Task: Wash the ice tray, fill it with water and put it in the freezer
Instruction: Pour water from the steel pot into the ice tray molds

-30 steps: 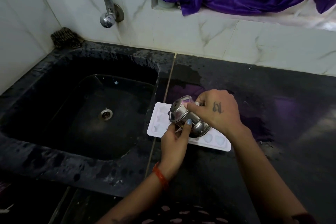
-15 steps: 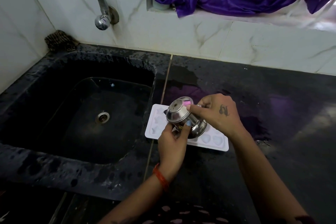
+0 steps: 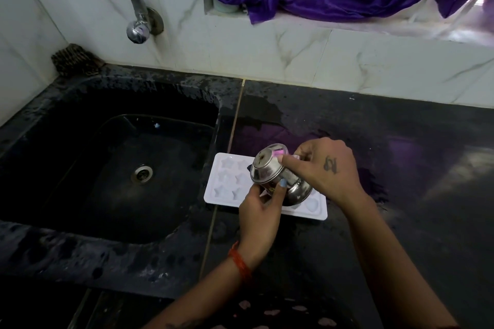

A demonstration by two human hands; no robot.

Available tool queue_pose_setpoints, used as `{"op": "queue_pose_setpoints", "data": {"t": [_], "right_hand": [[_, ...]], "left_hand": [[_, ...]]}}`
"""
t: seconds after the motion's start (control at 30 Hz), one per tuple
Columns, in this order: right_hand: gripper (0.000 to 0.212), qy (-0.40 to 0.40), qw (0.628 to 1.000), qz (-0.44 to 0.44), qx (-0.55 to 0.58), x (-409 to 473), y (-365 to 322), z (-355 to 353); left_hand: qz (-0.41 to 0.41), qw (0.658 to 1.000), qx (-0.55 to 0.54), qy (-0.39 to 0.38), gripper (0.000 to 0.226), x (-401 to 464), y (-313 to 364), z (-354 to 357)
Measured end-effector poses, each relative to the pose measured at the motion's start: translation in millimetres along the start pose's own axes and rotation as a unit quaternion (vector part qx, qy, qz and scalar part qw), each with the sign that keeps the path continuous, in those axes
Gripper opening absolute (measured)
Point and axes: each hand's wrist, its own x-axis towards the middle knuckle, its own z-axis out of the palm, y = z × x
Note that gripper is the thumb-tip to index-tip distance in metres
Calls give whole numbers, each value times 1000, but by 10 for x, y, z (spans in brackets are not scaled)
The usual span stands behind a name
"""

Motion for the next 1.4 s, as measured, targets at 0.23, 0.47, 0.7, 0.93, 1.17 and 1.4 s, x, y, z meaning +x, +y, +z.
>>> {"op": "queue_pose_setpoints", "data": {"t": [0.23,0.47,0.7,0.93,1.17,1.4], "right_hand": [[37,2,999,-11,-48,10,-53,-11],[39,10,997,-29,-69,1,-63,-20],[35,1,1000,9,21,-33,62,-32],[29,16,991,61,121,-116,216,-59],[35,7,998,45,49,-139,239,-135],[39,1,999,40,-24,-122,194,-174]], "left_hand": [[-21,999,-25,-13,11,-33,-9,24],[-31,998,-46,-16,47,-29,-35,39],[3,1000,-15,-6,22,-44,-28,47],[38,999,29,-4,32,-35,-26,95],[8,999,13,-38,22,-80,-68,181],[-20,999,4,-47,25,-87,-106,238]]}}
